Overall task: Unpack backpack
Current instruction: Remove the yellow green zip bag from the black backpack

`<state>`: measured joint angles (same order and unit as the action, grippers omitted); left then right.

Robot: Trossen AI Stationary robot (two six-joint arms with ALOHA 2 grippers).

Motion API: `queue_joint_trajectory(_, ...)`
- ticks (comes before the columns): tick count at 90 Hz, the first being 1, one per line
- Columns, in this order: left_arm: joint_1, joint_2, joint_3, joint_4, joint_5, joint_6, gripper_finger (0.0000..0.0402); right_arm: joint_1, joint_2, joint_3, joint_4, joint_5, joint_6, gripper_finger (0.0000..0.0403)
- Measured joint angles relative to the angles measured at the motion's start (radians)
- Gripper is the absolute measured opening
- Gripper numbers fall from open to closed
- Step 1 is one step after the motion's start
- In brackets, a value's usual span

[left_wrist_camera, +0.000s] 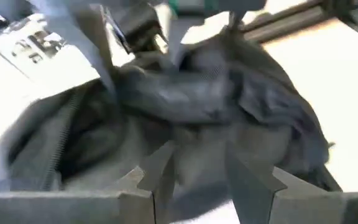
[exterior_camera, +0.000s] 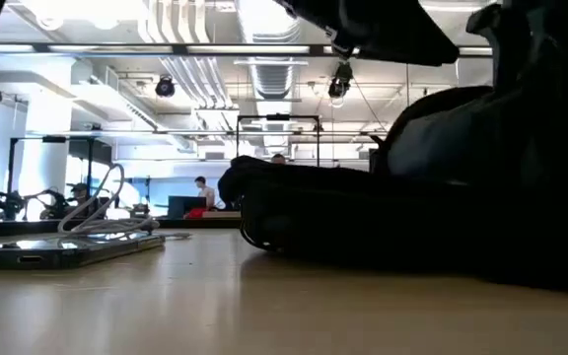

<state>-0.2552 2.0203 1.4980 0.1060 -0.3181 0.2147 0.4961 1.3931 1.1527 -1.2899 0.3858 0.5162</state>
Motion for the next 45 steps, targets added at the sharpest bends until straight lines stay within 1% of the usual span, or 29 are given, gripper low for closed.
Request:
queue_joint_trajectory(9,0.009,0.035,-0.009,0.086,0.027,-0.007,0.0119,0.0,-0.011,-0.08,0.065,-0.014,-0.003,0.0199)
queue_joint_trajectory(17,0.014,0.092,-0.012,0.149,0.049,-0.007,0.0119,0.001,-0.013,-0.145,0.088,-0.06,0.009,0.0199)
queue_joint_trajectory(23,0.016,0.129,-0.013,0.201,0.051,-0.007,0.0119,0.0,-0.017,-0.169,0.081,-0.103,0.03,0.0199)
queue_joint_trajectory(33,0.022,0.188,-0.003,0.284,0.052,-0.032,0.0119,0.0,-0.037,-0.155,0.035,-0.156,0.073,0.0199)
queue_joint_trajectory(45,0.026,0.251,-0.004,0.343,0.054,-0.076,0.0119,0.0,-0.072,-0.08,0.007,-0.16,0.078,0.0199)
